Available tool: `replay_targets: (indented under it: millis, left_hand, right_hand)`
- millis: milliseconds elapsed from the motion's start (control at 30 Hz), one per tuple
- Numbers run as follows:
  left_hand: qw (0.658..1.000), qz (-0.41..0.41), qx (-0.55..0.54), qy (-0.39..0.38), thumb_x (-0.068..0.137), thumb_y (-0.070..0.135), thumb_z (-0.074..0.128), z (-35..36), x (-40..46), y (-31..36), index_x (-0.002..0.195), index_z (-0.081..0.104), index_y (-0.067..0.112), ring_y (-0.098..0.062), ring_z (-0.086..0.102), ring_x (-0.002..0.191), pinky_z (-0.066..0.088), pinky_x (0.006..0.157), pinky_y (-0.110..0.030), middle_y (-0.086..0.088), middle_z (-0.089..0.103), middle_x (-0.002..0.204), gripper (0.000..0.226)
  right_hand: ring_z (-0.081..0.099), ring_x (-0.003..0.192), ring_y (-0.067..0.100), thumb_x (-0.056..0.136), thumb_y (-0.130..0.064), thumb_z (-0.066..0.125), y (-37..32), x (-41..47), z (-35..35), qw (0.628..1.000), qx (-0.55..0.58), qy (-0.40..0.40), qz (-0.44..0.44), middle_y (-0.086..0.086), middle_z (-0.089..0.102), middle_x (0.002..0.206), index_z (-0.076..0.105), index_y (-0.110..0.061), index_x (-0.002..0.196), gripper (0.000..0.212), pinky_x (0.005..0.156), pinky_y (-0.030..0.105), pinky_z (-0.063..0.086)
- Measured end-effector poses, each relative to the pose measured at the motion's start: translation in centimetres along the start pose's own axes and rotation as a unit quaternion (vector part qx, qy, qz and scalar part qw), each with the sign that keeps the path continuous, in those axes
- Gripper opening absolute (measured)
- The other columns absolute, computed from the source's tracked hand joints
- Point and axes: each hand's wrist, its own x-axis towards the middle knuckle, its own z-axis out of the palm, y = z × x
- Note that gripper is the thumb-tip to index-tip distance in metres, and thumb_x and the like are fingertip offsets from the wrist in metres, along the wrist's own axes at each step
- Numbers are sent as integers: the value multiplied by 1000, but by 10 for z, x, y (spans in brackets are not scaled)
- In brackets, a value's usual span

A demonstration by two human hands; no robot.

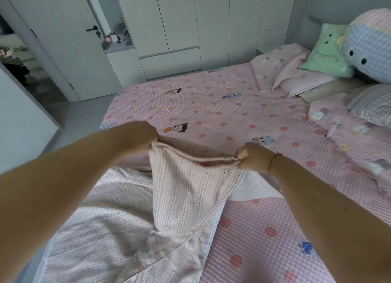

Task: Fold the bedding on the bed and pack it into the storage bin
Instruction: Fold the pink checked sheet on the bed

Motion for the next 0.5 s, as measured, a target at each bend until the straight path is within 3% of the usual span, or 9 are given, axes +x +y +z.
replay_targets:
  millis: [133, 267, 367, 433, 500]
  left_hand:
    - [999, -32, 18, 7, 97, 43, 49, -31, -12, -26, 108, 65, 17, -12, 49, 82, 35, 73, -21, 5, 59, 89, 32]
    - [998, -32, -43, 16, 89, 42, 62, -31, -30, -35, 96, 68, 17, -12, 57, 84, 36, 64, -19, 5, 66, 91, 27]
    - [986, -51, -151, 39, 78, 35, 74, -12, -41, -29, 80, 69, 13, -15, 62, 73, 39, 57, -16, 0, 69, 76, 22]
    - [975, -60, -211, 43, 74, 32, 79, -2, -45, -23, 79, 71, 12, -19, 66, 74, 48, 62, -25, -4, 70, 74, 22]
    - [974, -58, -215, 39, 73, 28, 80, 7, -46, -20, 82, 71, 10, -19, 64, 78, 51, 72, -34, -4, 69, 78, 22]
  right_hand:
    - [29, 56, 19, 86, -17, 61, -8, 7, 20, 998, -47, -9, -44, 12, 30, 65, 26, -14, 51, 49, 57, 28, 24]
    - [36, 61, 19, 86, -18, 62, -24, 13, 34, 997, -46, 3, -61, 3, 38, 71, 30, -14, 50, 48, 65, 29, 32]
    - [46, 82, 18, 88, -18, 59, -28, 10, 51, 997, -47, -12, -55, 2, 49, 100, 53, -8, 59, 31, 77, 25, 35]
    - [52, 99, 18, 90, -26, 58, -28, 10, 69, 997, -44, -30, -55, -1, 49, 122, 69, 0, 89, 28, 89, 24, 39]
    - [56, 94, 21, 92, -30, 55, -27, 13, 84, 997, -53, -47, -38, 2, 55, 122, 67, 1, 91, 33, 84, 26, 42]
